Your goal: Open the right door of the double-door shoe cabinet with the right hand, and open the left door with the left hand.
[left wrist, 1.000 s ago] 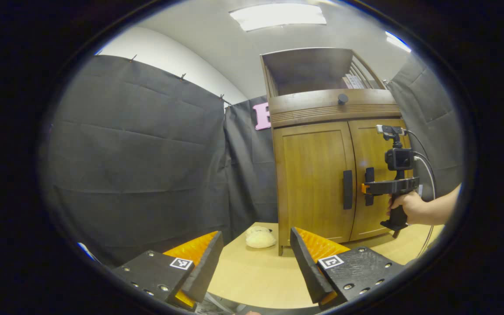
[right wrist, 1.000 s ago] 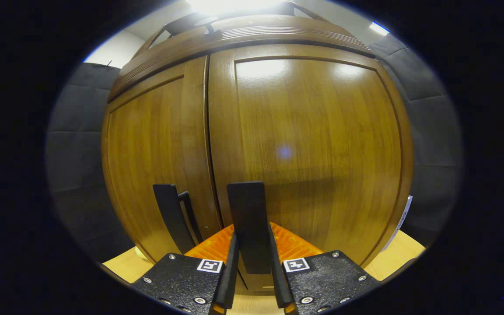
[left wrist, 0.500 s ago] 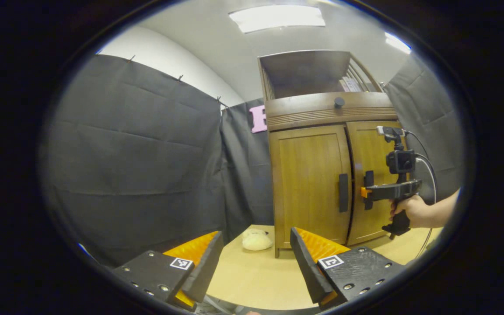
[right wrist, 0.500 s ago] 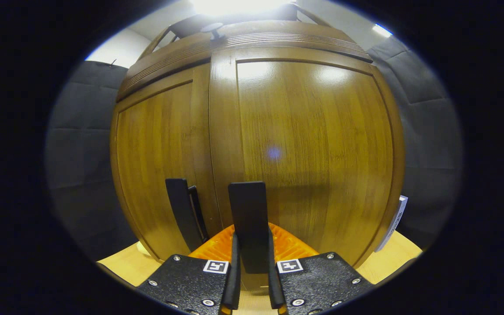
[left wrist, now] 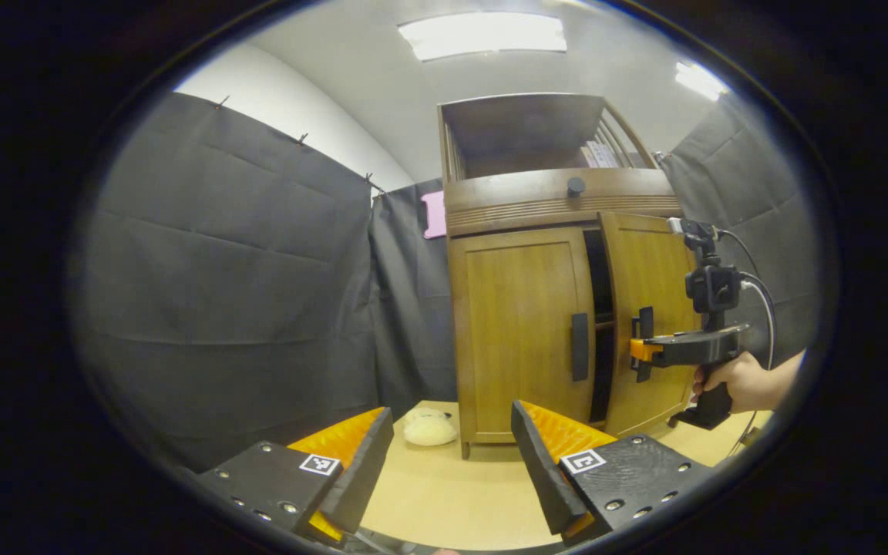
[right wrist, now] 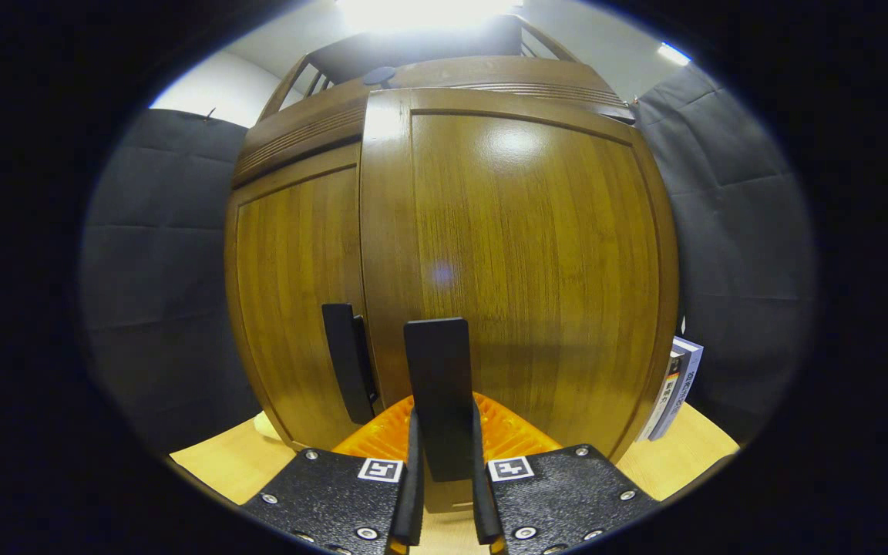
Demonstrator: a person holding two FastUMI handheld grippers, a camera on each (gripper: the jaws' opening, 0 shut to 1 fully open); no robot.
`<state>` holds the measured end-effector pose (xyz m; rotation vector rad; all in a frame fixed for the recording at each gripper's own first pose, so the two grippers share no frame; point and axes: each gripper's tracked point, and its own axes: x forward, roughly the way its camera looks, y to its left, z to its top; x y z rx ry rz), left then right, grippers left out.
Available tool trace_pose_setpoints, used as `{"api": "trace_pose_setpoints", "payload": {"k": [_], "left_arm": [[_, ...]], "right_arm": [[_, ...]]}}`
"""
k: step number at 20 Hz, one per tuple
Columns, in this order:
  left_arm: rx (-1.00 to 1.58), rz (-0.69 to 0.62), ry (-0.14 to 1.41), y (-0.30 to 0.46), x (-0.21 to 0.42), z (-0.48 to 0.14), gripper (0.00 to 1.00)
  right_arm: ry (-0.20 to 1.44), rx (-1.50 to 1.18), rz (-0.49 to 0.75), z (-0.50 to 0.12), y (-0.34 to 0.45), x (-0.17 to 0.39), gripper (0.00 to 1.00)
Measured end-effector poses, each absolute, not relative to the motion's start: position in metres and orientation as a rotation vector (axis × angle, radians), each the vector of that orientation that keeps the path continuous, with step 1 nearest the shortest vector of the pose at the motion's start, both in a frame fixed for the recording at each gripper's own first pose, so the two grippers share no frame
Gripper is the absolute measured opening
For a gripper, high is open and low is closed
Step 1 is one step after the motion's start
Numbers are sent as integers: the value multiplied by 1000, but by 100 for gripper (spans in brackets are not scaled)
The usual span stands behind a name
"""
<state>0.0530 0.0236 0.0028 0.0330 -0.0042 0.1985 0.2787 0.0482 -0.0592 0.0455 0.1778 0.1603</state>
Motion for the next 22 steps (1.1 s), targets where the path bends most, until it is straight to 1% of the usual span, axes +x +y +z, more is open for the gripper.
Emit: {"api": "trace_pose_setpoints", "payload": {"k": [3,4,6,11,18,19,20,21,22], "left_arm": [[29,172,-10,22,55,4,94],[29,164,-12,21,56,5,94],[32,151,-15,20,57,4,94],[27,101,-23,7,62,7,94],[24,12,-38,3,66,10,94],[22,1,-40,2,67,10,94],[21,-11,-41,1,67,9,88],[19,-22,-41,-1,69,8,94],[18,-34,-41,-3,70,6,94]], "right_arm": [[182,50,160,-57,42,267,25],[185,52,159,-57,39,260,27],[189,50,154,-54,34,249,25],[196,63,147,-52,14,221,25],[194,70,92,-48,-22,185,24],[195,70,81,-46,-27,179,26],[198,70,71,-45,-33,175,26],[198,71,60,-44,-39,171,24],[198,70,51,-45,-45,168,25]]}}
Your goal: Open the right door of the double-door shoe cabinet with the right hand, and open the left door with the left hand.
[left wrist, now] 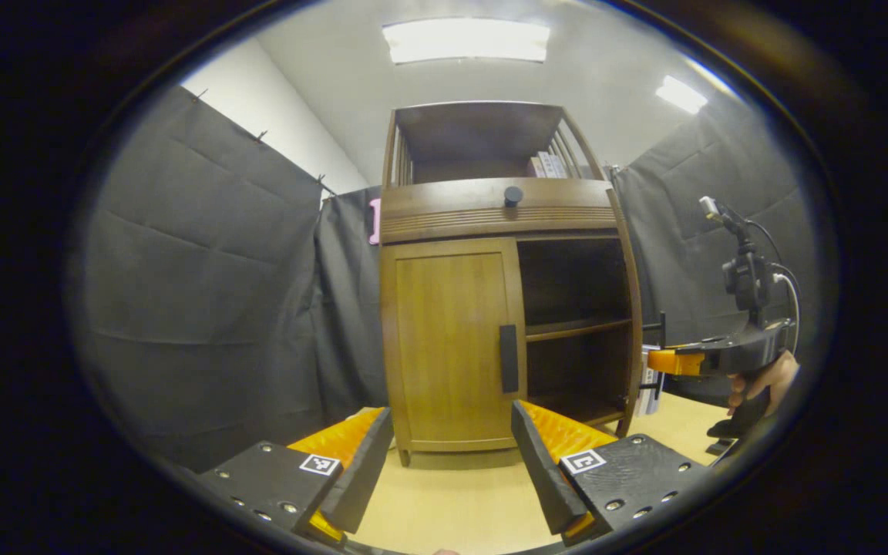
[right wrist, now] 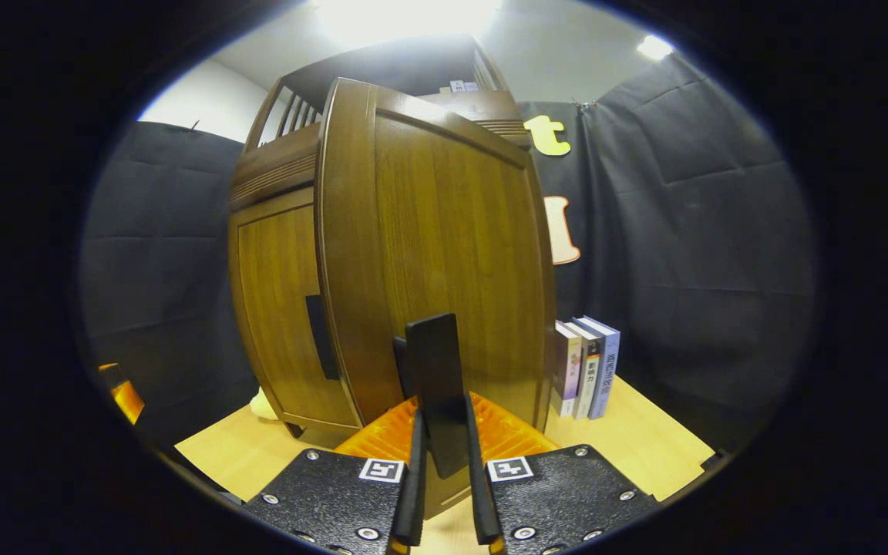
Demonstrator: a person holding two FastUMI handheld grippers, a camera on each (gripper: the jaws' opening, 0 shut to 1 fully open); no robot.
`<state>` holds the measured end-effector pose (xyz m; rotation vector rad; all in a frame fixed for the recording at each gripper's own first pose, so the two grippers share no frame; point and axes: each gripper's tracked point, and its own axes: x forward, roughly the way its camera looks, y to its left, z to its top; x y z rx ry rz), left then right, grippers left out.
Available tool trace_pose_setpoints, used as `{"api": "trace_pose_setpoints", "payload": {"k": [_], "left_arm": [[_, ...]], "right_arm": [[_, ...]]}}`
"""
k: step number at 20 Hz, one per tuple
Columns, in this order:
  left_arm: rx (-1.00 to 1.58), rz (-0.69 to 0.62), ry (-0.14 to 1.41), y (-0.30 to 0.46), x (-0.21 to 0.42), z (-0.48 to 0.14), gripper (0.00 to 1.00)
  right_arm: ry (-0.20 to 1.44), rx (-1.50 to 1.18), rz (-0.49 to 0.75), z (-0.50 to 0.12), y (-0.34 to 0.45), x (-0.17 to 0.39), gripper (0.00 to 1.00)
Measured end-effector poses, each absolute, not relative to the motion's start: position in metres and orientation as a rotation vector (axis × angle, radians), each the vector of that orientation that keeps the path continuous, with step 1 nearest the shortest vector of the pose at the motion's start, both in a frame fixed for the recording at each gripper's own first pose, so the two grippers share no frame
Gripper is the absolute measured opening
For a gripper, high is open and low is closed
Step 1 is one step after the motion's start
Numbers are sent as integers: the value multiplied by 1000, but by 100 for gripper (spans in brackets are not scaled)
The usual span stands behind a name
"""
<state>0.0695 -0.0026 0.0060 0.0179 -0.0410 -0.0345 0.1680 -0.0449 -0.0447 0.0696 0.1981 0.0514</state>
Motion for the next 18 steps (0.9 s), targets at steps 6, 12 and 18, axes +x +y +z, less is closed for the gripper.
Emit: {"api": "trace_pose_setpoints", "payload": {"k": [6,12,18], "left_arm": [[19,-81,-43,0,88,10,88],[21,-104,-37,14,100,19,94],[17,-146,-32,21,119,18,94]], "right_arm": [[221,70,-6,-53,-77,150,24],[230,44,-86,-61,-111,134,25],[216,11,-169,-57,-148,123,19]]}}
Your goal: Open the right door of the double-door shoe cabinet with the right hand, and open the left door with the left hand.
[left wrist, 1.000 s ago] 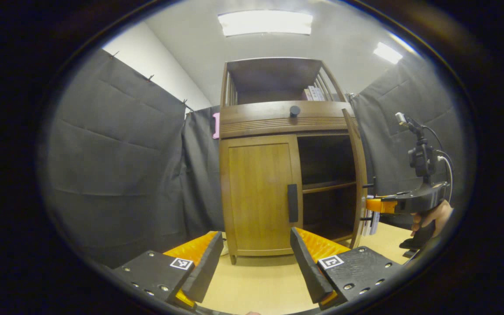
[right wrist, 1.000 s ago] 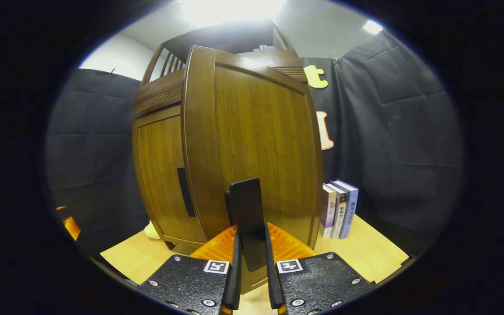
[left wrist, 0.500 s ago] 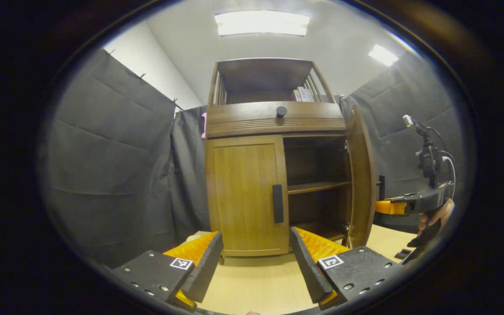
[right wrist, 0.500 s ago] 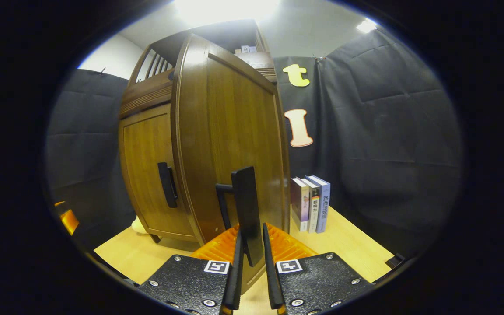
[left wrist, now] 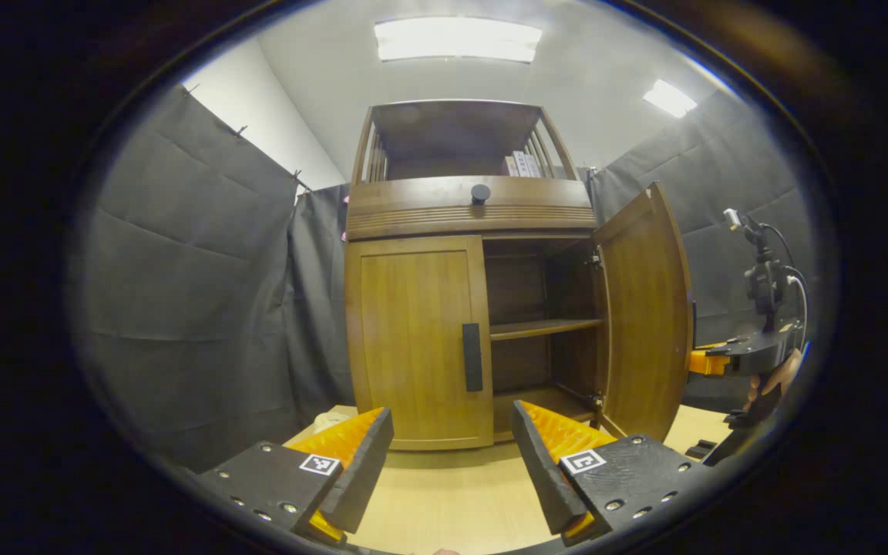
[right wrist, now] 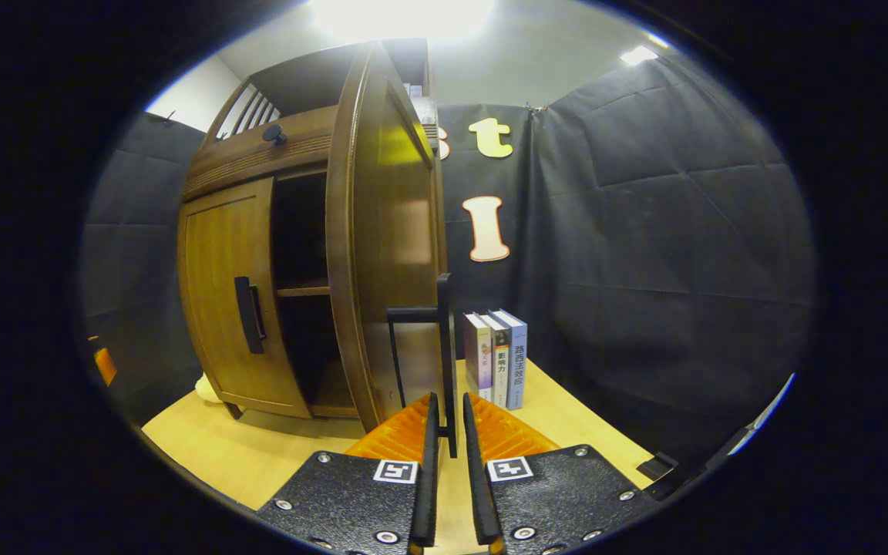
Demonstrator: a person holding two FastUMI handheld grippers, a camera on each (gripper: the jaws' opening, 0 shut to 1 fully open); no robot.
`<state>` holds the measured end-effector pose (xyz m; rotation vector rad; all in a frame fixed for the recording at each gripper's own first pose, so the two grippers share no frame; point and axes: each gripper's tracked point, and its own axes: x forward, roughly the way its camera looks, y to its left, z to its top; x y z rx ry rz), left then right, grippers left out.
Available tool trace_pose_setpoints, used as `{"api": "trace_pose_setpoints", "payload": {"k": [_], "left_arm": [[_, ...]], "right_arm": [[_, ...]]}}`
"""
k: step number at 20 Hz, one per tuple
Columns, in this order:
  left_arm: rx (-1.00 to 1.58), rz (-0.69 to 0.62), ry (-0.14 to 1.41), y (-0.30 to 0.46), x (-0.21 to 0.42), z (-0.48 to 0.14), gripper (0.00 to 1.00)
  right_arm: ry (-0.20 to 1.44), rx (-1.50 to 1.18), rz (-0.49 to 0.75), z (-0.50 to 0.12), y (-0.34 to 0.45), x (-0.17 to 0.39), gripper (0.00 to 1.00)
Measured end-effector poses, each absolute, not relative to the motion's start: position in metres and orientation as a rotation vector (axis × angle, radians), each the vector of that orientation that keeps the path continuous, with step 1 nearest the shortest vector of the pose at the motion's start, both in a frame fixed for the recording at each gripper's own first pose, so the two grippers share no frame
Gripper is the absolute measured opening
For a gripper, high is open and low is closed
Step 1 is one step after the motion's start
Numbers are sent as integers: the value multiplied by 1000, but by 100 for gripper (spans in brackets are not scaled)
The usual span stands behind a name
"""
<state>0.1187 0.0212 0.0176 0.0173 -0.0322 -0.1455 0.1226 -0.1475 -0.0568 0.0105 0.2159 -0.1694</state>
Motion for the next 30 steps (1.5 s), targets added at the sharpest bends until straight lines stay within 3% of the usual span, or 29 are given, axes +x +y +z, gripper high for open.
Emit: {"api": "trace_pose_setpoints", "payload": {"k": [6,9,11,12,14,19,20,21,24,25,26,30], "left_arm": [[32,-188,-38,16,145,20,94],[43,-202,-46,7,163,25,94],[45,-208,-51,4,179,27,94],[45,-209,-53,3,187,27,88],[43,-207,-60,1,203,30,88],[41,-190,-74,-7,251,40,88],[38,-186,-75,-8,261,41,94],[33,-183,-77,-10,272,43,88],[31,-177,-84,-11,302,42,88],[31,-176,-80,-14,312,41,94],[25,-178,-74,-15,321,38,88],[-17,-181,-49,-14,352,20,88]], "right_arm": [[213,-20,-278,-52,-196,105,21],[199,-23,-327,-44,-218,92,27],[189,-12,-320,-40,-218,81,24],[187,-17,-321,-39,-218,76,27],[177,-24,-312,-35,-213,67,30],[130,-6,-259,-23,-181,59,92],[120,-4,-248,-18,-178,58,94],[110,-3,-237,-14,-175,58,94],[97,-15,-215,-17,-160,56,94],[99,-15,-208,-19,-154,58,94],[104,-12,-200,-22,-151,60,96],[126,-5,-182,-28,-146,67,94]]}}
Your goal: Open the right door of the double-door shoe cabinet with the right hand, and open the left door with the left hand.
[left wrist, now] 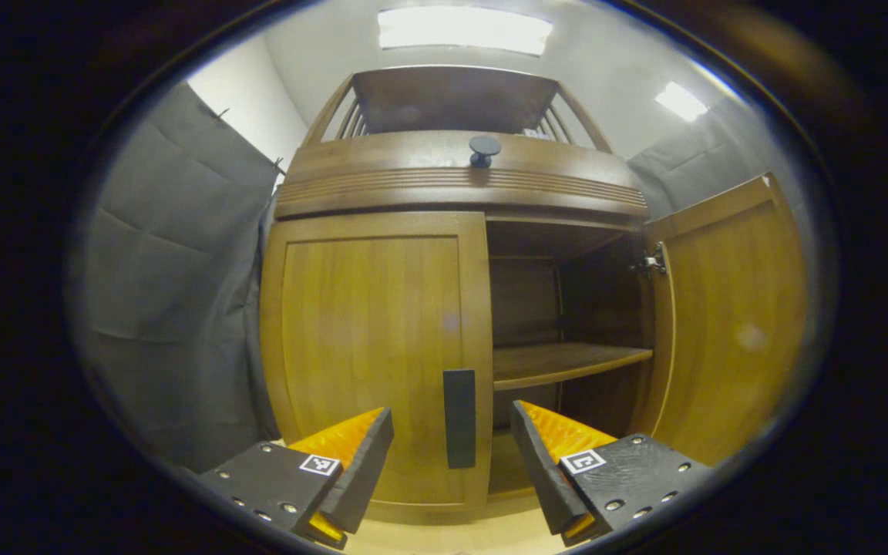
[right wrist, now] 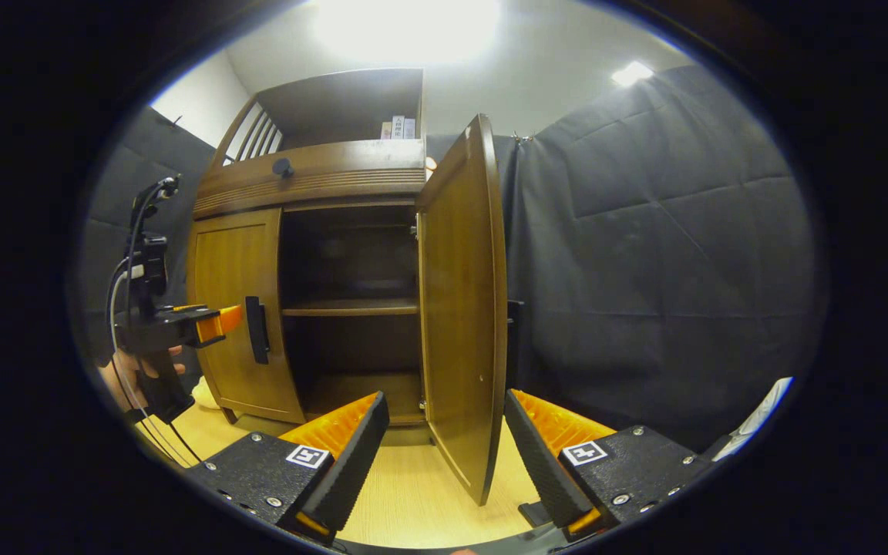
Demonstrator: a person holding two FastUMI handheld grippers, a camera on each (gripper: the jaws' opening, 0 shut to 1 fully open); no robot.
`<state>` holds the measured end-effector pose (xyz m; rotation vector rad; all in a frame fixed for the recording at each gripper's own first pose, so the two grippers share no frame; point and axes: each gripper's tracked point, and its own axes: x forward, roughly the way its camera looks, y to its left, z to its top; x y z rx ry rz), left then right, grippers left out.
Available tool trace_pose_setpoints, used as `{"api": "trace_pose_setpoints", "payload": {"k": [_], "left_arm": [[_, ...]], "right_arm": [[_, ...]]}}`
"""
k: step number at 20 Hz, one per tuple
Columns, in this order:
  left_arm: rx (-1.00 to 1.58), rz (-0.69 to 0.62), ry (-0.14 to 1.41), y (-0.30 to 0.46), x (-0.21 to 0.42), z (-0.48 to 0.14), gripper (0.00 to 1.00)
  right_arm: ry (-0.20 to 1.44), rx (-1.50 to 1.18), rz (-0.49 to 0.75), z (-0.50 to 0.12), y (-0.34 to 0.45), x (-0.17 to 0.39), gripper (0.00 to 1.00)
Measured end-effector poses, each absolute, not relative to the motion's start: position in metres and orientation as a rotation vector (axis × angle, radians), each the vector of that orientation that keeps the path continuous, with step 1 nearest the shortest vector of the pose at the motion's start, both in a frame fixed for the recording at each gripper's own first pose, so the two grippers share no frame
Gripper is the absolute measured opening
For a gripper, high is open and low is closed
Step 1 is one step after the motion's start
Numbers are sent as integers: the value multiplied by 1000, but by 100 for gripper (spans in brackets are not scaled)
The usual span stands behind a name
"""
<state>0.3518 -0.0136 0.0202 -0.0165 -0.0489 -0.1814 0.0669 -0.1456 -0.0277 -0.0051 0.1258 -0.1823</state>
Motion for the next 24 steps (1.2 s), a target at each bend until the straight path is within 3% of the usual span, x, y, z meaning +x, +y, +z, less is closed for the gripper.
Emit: {"api": "trace_pose_setpoints", "payload": {"k": [6,7,13,16,17,19,24], "left_arm": [[-49,-180,17,-15,393,-8,88],[-49,-186,28,-18,401,-12,94],[-36,-185,76,-37,431,-31,94],[-37,-186,97,-34,438,-39,56],[-40,-223,105,-41,439,-39,63],[-5,-214,101,-45,442,-40,31],[-35,-217,111,-44,430,-40,25]], "right_arm": [[160,1,-159,-39,-138,82,94],[165,1,-155,-41,-137,85,94],[195,11,-141,-49,-134,95,94],[197,11,-136,-52,-133,95,94],[198,8,-132,-52,-131,96,94],[201,-7,-129,-54,-131,94,94],[195,1,-102,-53,-118,93,92]]}}
